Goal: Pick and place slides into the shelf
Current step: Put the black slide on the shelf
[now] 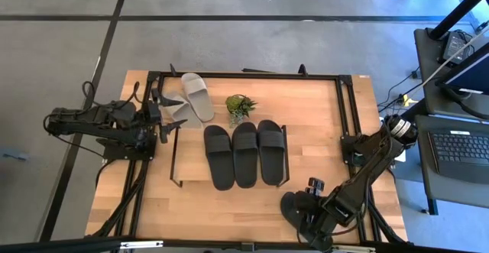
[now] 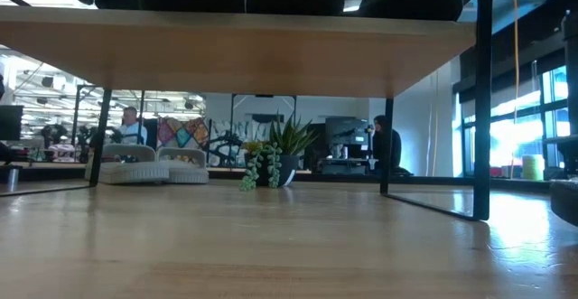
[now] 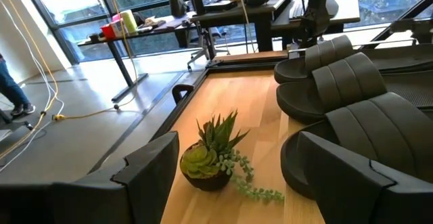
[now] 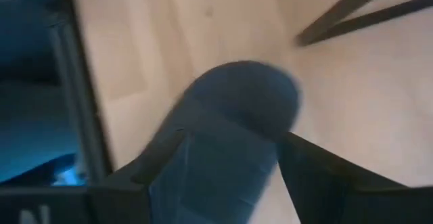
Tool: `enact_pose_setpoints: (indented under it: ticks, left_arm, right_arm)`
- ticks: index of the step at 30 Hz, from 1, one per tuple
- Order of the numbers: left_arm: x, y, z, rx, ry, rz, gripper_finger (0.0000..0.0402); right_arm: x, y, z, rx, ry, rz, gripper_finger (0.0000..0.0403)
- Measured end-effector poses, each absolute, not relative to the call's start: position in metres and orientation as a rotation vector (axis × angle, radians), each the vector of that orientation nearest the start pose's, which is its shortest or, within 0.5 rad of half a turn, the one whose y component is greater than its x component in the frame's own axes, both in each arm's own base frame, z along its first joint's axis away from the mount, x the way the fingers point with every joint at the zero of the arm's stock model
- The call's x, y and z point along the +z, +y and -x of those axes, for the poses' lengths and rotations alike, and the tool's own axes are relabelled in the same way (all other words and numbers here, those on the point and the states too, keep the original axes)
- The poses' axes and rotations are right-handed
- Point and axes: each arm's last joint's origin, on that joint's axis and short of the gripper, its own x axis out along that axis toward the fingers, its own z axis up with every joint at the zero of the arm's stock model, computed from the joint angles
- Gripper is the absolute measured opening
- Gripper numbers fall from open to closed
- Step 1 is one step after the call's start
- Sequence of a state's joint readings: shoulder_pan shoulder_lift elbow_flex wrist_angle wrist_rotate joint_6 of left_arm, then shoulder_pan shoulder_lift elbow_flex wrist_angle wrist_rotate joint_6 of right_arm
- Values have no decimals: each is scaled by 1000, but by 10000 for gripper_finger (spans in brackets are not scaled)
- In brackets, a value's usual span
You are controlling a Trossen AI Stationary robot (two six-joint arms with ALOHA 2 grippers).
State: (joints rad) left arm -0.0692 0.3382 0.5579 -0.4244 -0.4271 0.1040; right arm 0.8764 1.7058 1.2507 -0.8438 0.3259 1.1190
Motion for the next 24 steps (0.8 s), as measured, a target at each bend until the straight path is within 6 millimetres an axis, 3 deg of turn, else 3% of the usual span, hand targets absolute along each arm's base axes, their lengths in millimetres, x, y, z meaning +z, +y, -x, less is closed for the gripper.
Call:
enact_pose_setpoints:
  ticks: [6, 12, 17, 24]
  left_arm:
    - [284, 6, -90, 346, 218, -153, 293]
    - [284, 6, -90, 348, 214, -130, 293]
    - [284, 6, -90, 349, 214, -129, 293]
    - [284, 6, -90, 349, 214, -128, 293]
  right_arm:
    - [219, 257, -207, -43, 1267, -288, 231]
    - [218, 268, -185, 187, 1346, -31, 232]
    - [217, 271, -171, 180, 1363, 49, 232]
    - [214, 274, -169, 159, 1261, 157, 232]
